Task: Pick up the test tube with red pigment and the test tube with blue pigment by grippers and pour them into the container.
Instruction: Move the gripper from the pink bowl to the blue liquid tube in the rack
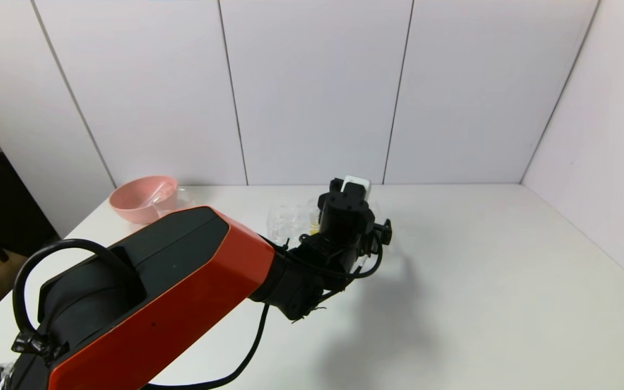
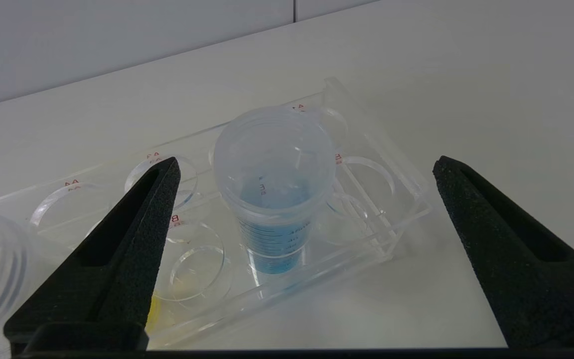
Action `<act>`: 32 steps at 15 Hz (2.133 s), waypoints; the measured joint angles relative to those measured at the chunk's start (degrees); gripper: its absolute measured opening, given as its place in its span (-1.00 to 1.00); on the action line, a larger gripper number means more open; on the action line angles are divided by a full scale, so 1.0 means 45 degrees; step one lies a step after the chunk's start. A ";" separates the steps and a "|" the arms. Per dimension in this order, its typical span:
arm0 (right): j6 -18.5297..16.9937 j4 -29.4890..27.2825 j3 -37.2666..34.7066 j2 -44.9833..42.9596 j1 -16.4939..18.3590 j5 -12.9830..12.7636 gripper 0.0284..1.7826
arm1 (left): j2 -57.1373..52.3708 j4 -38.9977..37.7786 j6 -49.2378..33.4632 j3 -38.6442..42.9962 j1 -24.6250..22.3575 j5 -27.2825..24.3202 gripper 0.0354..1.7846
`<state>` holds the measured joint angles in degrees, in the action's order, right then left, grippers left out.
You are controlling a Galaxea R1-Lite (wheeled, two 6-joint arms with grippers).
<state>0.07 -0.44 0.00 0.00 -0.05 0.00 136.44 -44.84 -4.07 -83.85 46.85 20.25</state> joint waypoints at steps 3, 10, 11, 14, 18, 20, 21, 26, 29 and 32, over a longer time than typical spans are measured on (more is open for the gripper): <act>0.0000 0.0000 0.0000 0.0000 -0.0005 0.0000 0.99 | 0.0008 0.0005 -0.0024 -0.0019 0.0000 0.0000 0.99; 0.0000 0.0000 0.0000 0.0000 -0.0005 0.0000 0.99 | 0.0079 0.0011 -0.0068 -0.0160 -0.0022 0.0057 0.99; 0.0000 0.0000 0.0000 0.0000 -0.0005 0.0000 0.99 | 0.0098 0.0005 -0.0062 -0.0195 -0.0022 0.0062 0.99; 0.0000 0.0000 0.0000 0.0000 -0.0005 0.0000 0.99 | 0.0160 0.0016 -0.0033 -0.0330 -0.0024 0.0049 0.99; 0.0000 0.0000 0.0000 0.0000 -0.0005 0.0000 0.99 | 0.0257 0.0024 0.0011 -0.0466 -0.0092 0.0038 0.99; 0.0000 0.0000 0.0000 0.0000 -0.0005 0.0000 0.99 | 0.0312 0.0019 0.0014 -0.0545 -0.0127 -0.0011 0.99; 0.0000 0.0000 0.0000 0.0000 -0.0005 0.0000 0.99 | 0.0368 0.0024 0.0011 -0.0623 -0.0157 -0.0049 0.99; 0.0000 0.0000 0.0000 0.0000 -0.0005 0.0000 0.99 | 0.0501 0.0035 0.0019 -0.0740 -0.0219 -0.0073 0.64; 0.0000 0.0000 0.0000 0.0000 -0.0005 0.0000 0.99 | 0.0515 0.0024 0.0014 -0.0742 -0.0209 -0.0073 0.07; -0.0005 0.0000 0.0000 0.0000 -0.0005 0.0000 0.99 | 0.0526 0.0019 0.0024 -0.0734 -0.0230 -0.0049 -0.47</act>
<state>0.05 -0.44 0.00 0.00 -0.07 0.00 138.80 -44.75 -3.96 -87.15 45.81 20.03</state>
